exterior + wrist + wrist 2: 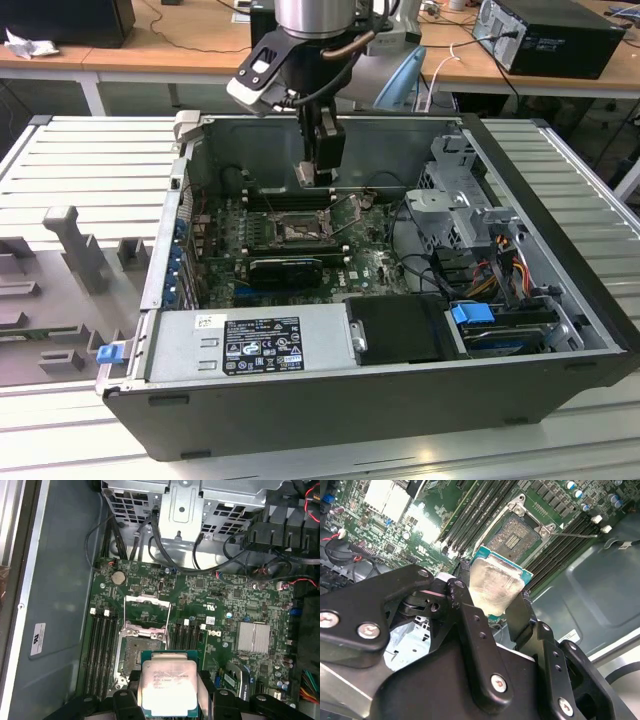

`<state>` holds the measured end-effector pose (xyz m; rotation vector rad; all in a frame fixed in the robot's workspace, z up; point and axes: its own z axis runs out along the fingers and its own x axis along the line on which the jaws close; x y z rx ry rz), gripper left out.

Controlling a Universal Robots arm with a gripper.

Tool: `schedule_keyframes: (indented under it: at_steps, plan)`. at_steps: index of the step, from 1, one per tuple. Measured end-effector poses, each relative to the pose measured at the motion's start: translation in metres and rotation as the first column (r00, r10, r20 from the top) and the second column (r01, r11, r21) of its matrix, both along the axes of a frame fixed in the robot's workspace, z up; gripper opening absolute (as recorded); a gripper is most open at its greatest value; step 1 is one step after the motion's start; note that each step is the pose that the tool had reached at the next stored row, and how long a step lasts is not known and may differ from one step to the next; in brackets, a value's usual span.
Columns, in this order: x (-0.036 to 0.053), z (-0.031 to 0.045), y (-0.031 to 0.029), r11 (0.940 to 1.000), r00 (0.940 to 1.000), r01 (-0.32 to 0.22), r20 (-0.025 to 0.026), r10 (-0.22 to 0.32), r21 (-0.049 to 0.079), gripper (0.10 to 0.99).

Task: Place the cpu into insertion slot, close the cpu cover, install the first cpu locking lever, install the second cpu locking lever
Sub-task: 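Place the cpu into insertion slot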

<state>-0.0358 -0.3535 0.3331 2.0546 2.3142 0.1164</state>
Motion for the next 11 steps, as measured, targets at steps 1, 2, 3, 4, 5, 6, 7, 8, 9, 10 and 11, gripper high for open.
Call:
schedule_keyframes:
  at_steps: [1,2,3,4,5,6,7,8,9,10,11]
  plan:
    - [0.0,-0.0002,0.0,1.0,1.0,0.001,0.0,-0.001,0.0,0.529]
    - [0.0,-0.0005,0.0,1.0,1.0,0.002,0.0,-0.002,0.0,0.529]
    - [0.0,-0.0008,0.0,1.0,1.0,0.002,0.0,-0.002,0.0,0.529]
    - [0.0,-0.0013,0.0,1.0,1.0,0.002,0.0,-0.002,0.0,0.529]
    - [0.0,-0.0015,0.0,1.0,1.0,0.002,0.0,-0.002,0.0,0.529]
    - [0.0,-0.0019,0.0,1.0,1.0,0.002,0.0,-0.002,0.0,0.529]
    - [0.0,-0.0025,0.0,1.0,1.0,0.002,0.0,-0.002,0.0,0.529]
    - [0.0,-0.0031,0.0,1.0,1.0,0.002,0.0,-0.002,0.0,0.529]
    - [0.0,-0.004,0.0,1.0,1.0,0.002,0.0,-0.002,0.0,0.529]
    - [0.0,-0.0047,0.0,1.0,1.0,0.002,0.0,-0.002,0.0,0.529]
    - [0.0,-0.0053,0.0,1.0,1.0,0.002,0.0,-0.002,0.0,0.529]
